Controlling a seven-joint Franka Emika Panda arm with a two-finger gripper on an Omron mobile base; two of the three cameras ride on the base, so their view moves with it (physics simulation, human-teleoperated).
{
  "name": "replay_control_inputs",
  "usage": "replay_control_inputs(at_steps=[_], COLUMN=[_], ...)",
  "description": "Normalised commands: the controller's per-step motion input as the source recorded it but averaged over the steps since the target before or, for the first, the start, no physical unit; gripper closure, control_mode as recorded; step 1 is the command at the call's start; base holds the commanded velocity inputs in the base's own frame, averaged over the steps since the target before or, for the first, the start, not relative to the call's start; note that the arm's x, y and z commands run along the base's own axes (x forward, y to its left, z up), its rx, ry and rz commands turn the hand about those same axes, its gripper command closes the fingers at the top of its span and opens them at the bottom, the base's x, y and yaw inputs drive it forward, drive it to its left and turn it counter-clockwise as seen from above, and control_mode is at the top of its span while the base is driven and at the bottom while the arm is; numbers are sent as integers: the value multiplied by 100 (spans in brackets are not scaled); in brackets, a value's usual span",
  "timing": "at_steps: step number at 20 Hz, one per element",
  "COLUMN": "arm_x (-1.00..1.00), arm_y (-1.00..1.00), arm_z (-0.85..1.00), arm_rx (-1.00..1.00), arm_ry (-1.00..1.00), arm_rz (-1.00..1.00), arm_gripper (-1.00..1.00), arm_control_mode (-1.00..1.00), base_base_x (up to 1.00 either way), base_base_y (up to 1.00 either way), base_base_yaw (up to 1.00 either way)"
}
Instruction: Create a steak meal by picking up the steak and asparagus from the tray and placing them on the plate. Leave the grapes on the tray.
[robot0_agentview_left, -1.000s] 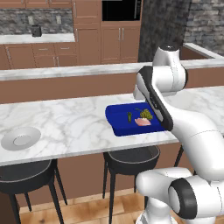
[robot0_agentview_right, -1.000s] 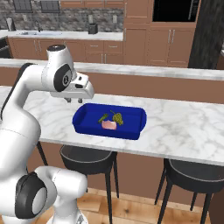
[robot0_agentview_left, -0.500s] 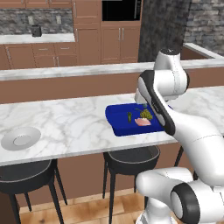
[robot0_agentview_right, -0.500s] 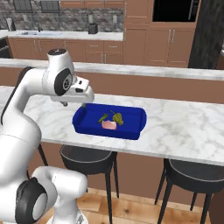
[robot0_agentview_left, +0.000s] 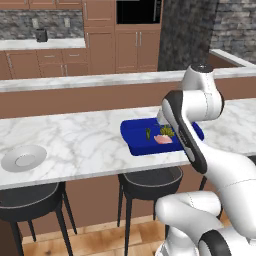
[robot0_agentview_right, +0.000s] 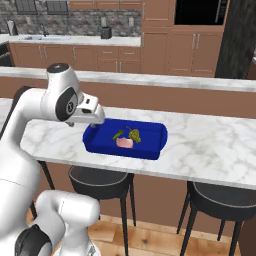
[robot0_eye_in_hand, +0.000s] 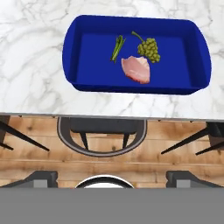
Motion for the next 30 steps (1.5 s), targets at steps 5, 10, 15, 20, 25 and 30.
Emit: replay_control_inputs(at_steps=[5,10,15,20,25,30], arm_x=[-15,-8,-8,-18,-5,0], arm_y=[0,0,0,0,0,0], arm_z=[-6,-5,-7,-4,-1,0], arm_rx=[0,0,0,0,0,0], arm_ry=[-4,0,0,0,0,0], arm_rz=[0,0,0,0,0,0], arm_gripper=[-100,-100,-100,-100,-100,-100], arm_control_mode=[-100,-100,-100,-100,100,100], base_base_x=[0,0,0,0,-32,-39], base_base_y=[0,0,0,0,0,11], base_base_yaw=[0,0,0,0,0,0])
